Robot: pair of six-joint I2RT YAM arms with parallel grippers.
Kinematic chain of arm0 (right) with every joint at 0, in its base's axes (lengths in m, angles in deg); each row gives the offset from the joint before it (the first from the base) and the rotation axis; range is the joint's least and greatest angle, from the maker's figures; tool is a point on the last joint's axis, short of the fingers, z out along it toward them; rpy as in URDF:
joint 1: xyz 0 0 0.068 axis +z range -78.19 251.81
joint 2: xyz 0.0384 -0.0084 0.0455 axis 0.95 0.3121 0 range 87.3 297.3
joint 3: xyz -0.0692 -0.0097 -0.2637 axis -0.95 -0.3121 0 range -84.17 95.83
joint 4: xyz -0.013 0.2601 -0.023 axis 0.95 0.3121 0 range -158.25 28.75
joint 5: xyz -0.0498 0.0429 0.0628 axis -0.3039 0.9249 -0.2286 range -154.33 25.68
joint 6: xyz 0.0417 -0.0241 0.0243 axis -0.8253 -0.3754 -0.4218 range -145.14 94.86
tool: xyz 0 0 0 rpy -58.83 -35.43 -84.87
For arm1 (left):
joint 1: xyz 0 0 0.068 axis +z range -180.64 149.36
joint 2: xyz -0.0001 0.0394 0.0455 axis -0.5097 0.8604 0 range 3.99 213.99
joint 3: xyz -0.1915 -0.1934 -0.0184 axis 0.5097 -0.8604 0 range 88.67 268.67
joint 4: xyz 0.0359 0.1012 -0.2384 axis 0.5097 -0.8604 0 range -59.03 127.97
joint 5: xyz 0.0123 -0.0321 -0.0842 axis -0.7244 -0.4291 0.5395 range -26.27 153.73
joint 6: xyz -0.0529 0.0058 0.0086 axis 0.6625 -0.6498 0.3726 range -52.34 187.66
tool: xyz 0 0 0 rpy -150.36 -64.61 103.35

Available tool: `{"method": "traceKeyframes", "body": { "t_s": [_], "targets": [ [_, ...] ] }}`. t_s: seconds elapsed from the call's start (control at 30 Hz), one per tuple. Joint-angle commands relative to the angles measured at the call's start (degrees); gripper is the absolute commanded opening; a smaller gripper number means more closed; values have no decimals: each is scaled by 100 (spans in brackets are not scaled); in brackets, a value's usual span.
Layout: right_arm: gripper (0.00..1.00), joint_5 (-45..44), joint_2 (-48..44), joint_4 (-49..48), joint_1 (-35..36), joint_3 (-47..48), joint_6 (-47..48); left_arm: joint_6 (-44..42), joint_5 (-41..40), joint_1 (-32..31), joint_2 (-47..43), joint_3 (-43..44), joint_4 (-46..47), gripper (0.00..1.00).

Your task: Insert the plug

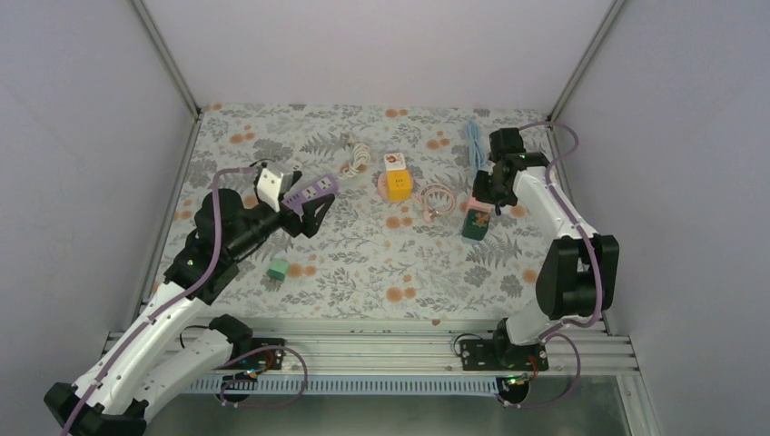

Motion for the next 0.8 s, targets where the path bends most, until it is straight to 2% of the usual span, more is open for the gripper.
{"method": "traceKeyframes", "body": {
  "t_s": [0.0, 0.43, 0.77],
  "targets": [
    [4, -154, 115, 241, -61, 301, 37, -75, 21, -19, -1, -74, -31, 100],
    [4, -21, 659, 76, -203, 551, 146, -69, 1, -19, 95, -64, -104, 100],
    [4, 128, 686, 20, -261, 519, 110, -93, 140, -19, 272, -17, -149, 100]
  ]
}}
